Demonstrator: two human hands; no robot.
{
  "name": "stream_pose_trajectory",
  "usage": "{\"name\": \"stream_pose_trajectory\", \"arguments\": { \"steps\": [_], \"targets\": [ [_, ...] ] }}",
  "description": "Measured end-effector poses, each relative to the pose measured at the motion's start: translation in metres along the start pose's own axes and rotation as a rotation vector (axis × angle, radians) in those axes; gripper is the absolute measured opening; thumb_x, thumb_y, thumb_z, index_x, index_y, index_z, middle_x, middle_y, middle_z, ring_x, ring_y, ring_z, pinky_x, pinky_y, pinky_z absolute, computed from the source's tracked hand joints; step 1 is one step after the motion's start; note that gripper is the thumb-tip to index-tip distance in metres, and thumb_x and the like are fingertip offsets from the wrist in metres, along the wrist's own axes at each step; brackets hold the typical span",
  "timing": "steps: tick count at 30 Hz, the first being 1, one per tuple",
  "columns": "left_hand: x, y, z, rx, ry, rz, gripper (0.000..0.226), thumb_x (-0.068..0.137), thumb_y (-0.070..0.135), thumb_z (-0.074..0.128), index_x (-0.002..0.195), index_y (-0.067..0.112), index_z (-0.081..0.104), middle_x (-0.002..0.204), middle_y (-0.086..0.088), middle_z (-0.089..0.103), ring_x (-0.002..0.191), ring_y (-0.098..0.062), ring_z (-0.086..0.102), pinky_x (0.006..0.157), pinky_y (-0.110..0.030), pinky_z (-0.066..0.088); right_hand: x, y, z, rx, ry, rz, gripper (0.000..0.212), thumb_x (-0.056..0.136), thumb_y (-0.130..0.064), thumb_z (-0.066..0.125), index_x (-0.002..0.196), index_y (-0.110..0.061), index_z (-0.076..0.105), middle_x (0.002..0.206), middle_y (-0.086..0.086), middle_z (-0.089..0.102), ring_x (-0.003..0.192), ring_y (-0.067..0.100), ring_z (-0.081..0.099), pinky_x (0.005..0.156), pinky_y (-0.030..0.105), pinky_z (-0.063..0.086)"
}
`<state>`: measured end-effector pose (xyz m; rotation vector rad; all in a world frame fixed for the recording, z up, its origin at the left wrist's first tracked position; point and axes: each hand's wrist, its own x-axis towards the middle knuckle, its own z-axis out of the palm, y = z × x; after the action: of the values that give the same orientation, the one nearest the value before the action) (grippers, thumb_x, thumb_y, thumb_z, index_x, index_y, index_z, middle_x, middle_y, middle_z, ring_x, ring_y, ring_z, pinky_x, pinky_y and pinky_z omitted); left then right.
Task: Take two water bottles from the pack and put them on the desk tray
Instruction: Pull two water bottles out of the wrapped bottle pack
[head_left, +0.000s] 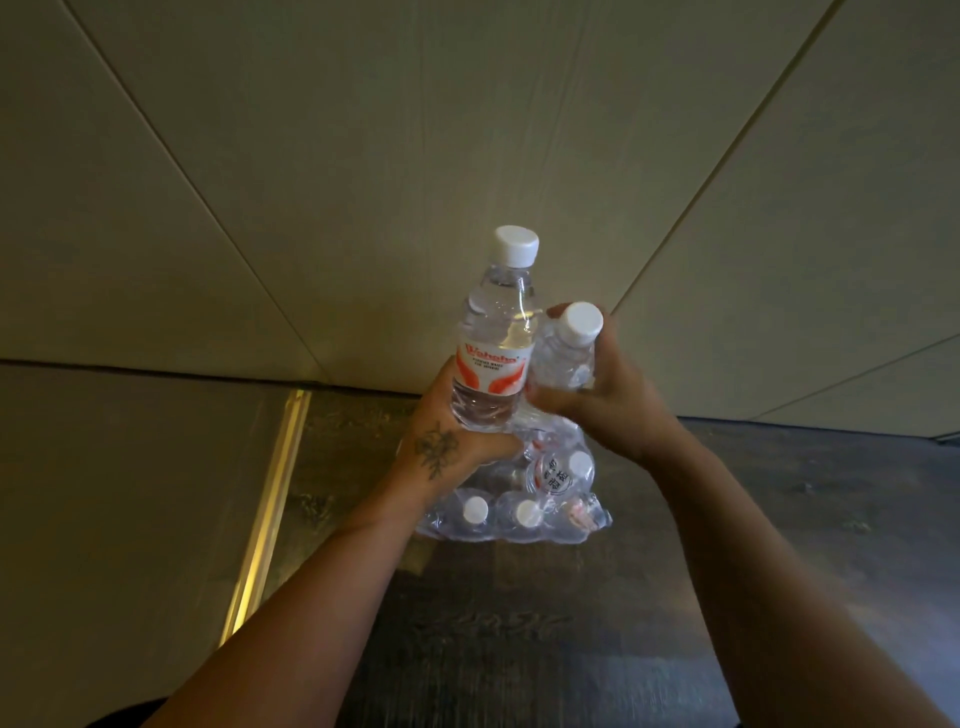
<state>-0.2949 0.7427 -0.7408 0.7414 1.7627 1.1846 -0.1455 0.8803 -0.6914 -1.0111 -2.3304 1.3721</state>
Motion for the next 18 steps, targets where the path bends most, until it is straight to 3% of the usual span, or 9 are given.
{"name": "stream_pose_trajectory", "arguments": {
  "steps": [1, 2, 4, 5, 8, 10, 13, 15, 18],
  "targets": [
    [0.0, 0.0, 0.0, 0.005, -0.003, 0.005, 0.087, 0.063, 0.007, 0.102, 0.138, 0.023, 0.061, 0.123, 0.011, 0.075, 0.114, 0.0, 0.07, 0.101, -0.028, 0.055, 0.001, 0.007, 0.005, 0.011, -0.007, 0.03, 0.078, 0.084, -0.018, 0.09, 0.146, -0.012, 0.044, 0.137, 0.012, 0.066, 0.121, 0.014, 0.069, 0.103, 0.024, 0.057],
    [0.0, 0.0, 0.001, 0.002, -0.005, 0.005, 0.087, 0.062, 0.007, 0.102, 0.137, 0.023, 0.061, 0.121, 0.011, 0.076, 0.111, 0.002, 0.071, 0.098, -0.026, 0.054, 0.002, 0.015, 0.011, 0.035, -0.006, 0.072, 0.082, 0.081, -0.016, 0.092, 0.148, -0.008, 0.045, 0.138, 0.013, 0.067, 0.123, 0.018, 0.07, 0.108, 0.032, 0.057],
    [-0.001, 0.0, 0.001, -0.009, -0.003, -0.002, 0.087, 0.059, 0.011, 0.102, 0.135, 0.024, 0.062, 0.117, 0.011, 0.078, 0.105, 0.001, 0.075, 0.091, -0.023, 0.055, 0.003, 0.03, 0.024, 0.079, 0.017, 0.141, 0.074, 0.08, -0.016, 0.092, 0.143, -0.008, 0.055, 0.132, 0.008, 0.073, 0.123, 0.019, 0.072, 0.109, 0.048, 0.058],
    [-0.002, -0.001, 0.001, -0.017, 0.006, -0.003, 0.087, 0.056, 0.016, 0.102, 0.134, 0.024, 0.064, 0.115, 0.01, 0.08, 0.105, -0.001, 0.076, 0.091, -0.024, 0.057, 0.002, 0.037, 0.032, 0.085, 0.039, 0.157, 0.067, 0.08, -0.019, 0.092, 0.139, -0.012, 0.061, 0.128, 0.003, 0.076, 0.119, 0.015, 0.074, 0.107, 0.05, 0.059],
    [-0.006, -0.003, 0.002, -0.042, 0.018, -0.018, 0.089, 0.048, 0.029, 0.098, 0.13, 0.022, 0.067, 0.113, 0.009, 0.081, 0.105, -0.006, 0.077, 0.094, -0.034, 0.061, -0.005, 0.048, 0.051, 0.038, 0.117, 0.219, 0.069, 0.077, -0.043, 0.089, 0.138, -0.023, 0.063, 0.125, -0.009, 0.077, 0.113, 0.006, 0.073, 0.096, 0.035, 0.062],
    [-0.009, -0.003, 0.002, -0.034, 0.012, -0.024, 0.09, 0.047, 0.032, 0.098, 0.131, 0.026, 0.066, 0.112, 0.014, 0.081, 0.102, 0.0, 0.076, 0.091, -0.029, 0.059, -0.007, 0.052, 0.054, -0.007, 0.152, 0.229, 0.076, 0.076, -0.052, 0.087, 0.142, -0.026, 0.059, 0.127, -0.012, 0.076, 0.113, 0.005, 0.072, 0.091, 0.028, 0.059],
    [-0.013, 0.001, -0.003, -0.034, 0.019, -0.034, 0.089, 0.054, 0.023, 0.101, 0.135, 0.026, 0.063, 0.119, 0.009, 0.079, 0.11, -0.008, 0.075, 0.1, -0.041, 0.059, -0.01, 0.051, 0.051, 0.003, 0.147, 0.221, 0.07, 0.081, -0.043, 0.088, 0.142, -0.022, 0.059, 0.128, -0.006, 0.077, 0.118, 0.011, 0.074, 0.101, 0.041, 0.062],
    [-0.017, 0.007, -0.006, -0.06, 0.027, -0.05, 0.086, 0.054, 0.021, 0.099, 0.133, 0.021, 0.065, 0.118, 0.003, 0.08, 0.111, -0.017, 0.077, 0.102, -0.049, 0.06, -0.015, 0.042, 0.045, 0.04, 0.132, 0.217, 0.07, 0.081, -0.042, 0.087, 0.141, -0.023, 0.059, 0.126, -0.007, 0.076, 0.113, 0.007, 0.074, 0.1, 0.04, 0.062],
    [-0.029, 0.018, -0.01, -0.101, 0.046, -0.063, 0.078, 0.052, 0.022, 0.097, 0.124, 0.021, 0.069, 0.107, 0.005, 0.084, 0.097, -0.01, 0.08, 0.09, -0.039, 0.062, -0.027, 0.028, 0.034, 0.1, 0.118, 0.221, 0.068, 0.083, -0.04, 0.087, 0.142, -0.028, 0.056, 0.129, -0.007, 0.074, 0.115, 0.01, 0.073, 0.101, 0.044, 0.06]
  ]
}}
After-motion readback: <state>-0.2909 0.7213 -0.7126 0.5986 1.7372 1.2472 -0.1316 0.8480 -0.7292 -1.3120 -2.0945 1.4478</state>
